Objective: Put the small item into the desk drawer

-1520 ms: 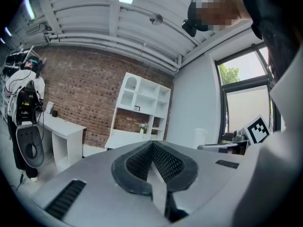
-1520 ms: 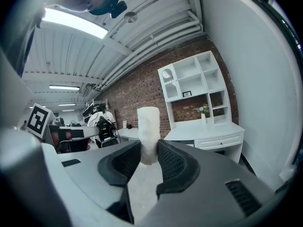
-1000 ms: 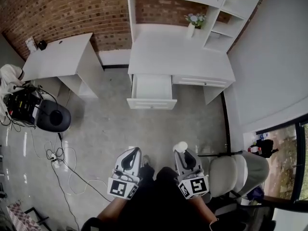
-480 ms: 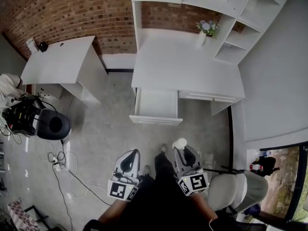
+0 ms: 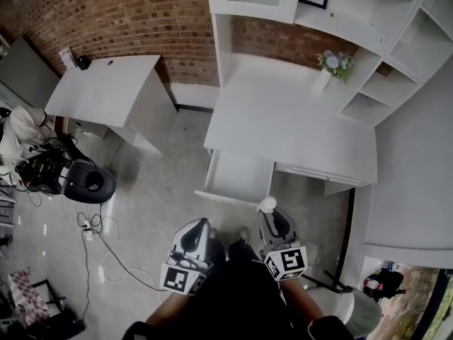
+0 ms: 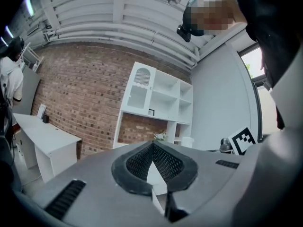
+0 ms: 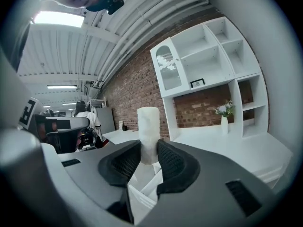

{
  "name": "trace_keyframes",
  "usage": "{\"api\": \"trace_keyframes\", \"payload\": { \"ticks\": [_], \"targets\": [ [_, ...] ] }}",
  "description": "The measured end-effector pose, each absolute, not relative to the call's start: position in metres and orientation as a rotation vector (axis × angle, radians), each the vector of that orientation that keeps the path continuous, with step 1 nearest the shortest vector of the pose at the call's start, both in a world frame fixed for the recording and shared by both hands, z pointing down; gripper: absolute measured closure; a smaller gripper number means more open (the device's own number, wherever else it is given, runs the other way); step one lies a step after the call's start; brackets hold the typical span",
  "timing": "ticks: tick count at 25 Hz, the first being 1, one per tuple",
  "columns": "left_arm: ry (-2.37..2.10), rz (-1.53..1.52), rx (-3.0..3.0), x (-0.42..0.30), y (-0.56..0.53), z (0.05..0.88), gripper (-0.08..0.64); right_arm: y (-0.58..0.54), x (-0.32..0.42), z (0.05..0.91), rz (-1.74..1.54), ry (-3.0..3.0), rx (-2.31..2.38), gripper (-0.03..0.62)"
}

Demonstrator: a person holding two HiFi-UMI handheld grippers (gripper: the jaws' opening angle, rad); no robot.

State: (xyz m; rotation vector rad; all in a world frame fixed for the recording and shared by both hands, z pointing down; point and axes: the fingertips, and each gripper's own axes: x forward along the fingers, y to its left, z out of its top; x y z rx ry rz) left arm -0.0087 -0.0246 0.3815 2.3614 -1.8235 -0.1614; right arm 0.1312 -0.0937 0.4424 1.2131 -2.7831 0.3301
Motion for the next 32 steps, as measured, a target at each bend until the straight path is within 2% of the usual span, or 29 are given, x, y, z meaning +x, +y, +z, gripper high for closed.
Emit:
{"api": "trace_keyframes", "payload": {
  "ticks": [15, 32],
  "targets": [
    [-1.718, -0.165, 2.390, -0.035, -0.136, 0.408, 0.536, -0.190, 0.100, 0.521, 0.438, -2.582, 1.192, 0.465],
    [-1.679, -0.096, 2.290, -0.093, -0.229, 0.469, 0.536, -0.252, 0.054, 0.756, 0.688, -2.158, 1.014, 0.465]
  ]
}}
